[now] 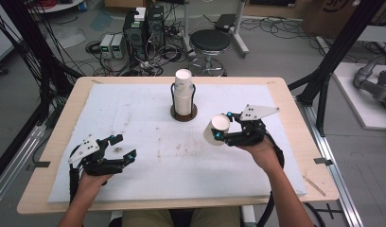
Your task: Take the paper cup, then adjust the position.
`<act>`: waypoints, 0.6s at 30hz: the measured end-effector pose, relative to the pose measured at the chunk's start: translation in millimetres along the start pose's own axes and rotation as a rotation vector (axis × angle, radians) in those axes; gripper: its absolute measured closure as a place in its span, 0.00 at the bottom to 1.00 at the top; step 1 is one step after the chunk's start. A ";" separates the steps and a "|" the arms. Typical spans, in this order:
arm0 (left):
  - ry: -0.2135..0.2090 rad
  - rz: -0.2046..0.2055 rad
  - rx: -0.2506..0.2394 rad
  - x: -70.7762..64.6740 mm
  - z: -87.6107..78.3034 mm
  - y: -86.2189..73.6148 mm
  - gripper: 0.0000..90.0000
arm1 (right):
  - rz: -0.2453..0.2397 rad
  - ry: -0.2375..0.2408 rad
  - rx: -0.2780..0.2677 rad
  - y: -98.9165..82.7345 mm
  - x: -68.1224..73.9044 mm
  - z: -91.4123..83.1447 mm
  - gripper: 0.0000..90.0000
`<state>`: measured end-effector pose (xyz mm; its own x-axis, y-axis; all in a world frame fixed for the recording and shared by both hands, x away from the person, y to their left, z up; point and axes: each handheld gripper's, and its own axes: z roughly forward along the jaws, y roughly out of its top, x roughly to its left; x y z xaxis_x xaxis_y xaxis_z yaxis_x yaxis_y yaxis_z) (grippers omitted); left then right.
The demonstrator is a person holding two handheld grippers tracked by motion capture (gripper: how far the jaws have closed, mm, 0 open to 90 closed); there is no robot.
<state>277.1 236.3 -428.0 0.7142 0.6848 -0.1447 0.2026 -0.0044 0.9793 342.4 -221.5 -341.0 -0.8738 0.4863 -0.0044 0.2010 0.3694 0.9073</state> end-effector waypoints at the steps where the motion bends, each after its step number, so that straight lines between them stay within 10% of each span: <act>1: -0.006 0.001 -0.003 -0.5 -0.6 0.3 0.17 | 0.000 0.000 0.000 0.0 0.0 0.0 0.40; 18: -0.088 0.028 0.036 -7.5 10.4 -2.0 0.17 | -0.007 0.075 -0.007 -8.2 17.0 10.9 0.40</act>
<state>278.2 223.6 -430.3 0.7759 0.6171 -0.1313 0.2051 -0.0500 0.9775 330.7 -207.7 -353.1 -0.9059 0.4230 0.0210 0.1924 0.3669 0.9102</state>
